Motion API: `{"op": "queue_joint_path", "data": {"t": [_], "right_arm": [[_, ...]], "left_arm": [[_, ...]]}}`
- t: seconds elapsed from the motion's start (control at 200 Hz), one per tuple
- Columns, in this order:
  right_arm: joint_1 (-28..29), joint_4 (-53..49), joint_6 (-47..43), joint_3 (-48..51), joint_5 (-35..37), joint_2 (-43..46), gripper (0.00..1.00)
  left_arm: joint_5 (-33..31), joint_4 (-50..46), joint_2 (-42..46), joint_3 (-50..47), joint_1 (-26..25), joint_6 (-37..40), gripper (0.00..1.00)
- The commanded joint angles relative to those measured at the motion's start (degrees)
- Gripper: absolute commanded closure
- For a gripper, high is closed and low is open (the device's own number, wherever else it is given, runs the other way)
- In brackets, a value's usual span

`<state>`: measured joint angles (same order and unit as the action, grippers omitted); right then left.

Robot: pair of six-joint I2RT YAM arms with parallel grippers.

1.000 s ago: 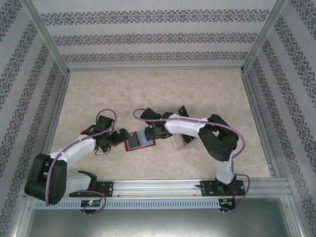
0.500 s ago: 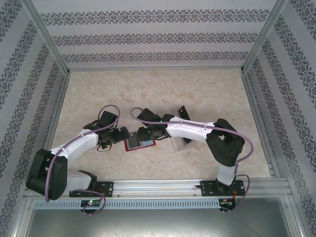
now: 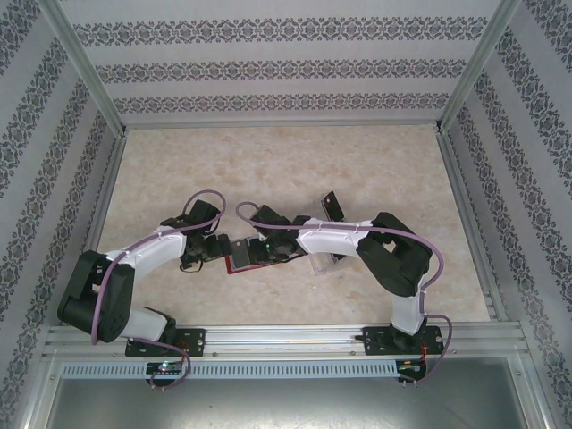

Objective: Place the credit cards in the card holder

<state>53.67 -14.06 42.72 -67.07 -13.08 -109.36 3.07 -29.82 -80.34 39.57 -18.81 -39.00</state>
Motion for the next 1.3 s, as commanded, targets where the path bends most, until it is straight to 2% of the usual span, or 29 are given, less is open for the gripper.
{"op": "queue_joint_path", "data": {"t": [0.0, 0.59, 0.704, 0.774, 0.974, 1.114, 1.294], "right_arm": [[0.12, 1.83, 1.22, 0.95, -0.94, -1.24, 0.79], [0.17, 5.31, 2.07, 0.12, -5.39, -3.71, 0.84], [0.19, 6.06, 2.37, -0.13, -6.63, -4.25, 0.84], [0.20, 6.26, 2.54, -0.26, -6.92, -4.54, 0.80], [0.20, 6.24, 2.85, 0.17, -6.11, -4.16, 0.80], [0.12, 6.25, 2.76, -0.05, -6.25, -3.93, 0.81], [-0.06, 6.47, 2.89, 0.75, -5.51, -2.82, 0.84]], "left_arm": [[-1.23, -0.42, -0.69, -0.06, -0.69, 1.22, 0.08], [-0.41, 2.14, -2.44, -1.87, -1.44, 0.24, 0.16], [-0.25, 2.55, -2.68, -2.21, -1.64, 0.11, 0.17], [-0.23, 2.71, -2.74, -2.42, -1.63, -0.05, 0.17], [-3.42, 0.20, 0.46, -1.18, -1.61, -1.61, 0.08], [-5.82, -2.21, 3.29, 0.80, -1.64, -2.41, 0.05], [-7.33, -4.18, 2.88, 2.85, -1.51, -2.09, 0.04]]}}
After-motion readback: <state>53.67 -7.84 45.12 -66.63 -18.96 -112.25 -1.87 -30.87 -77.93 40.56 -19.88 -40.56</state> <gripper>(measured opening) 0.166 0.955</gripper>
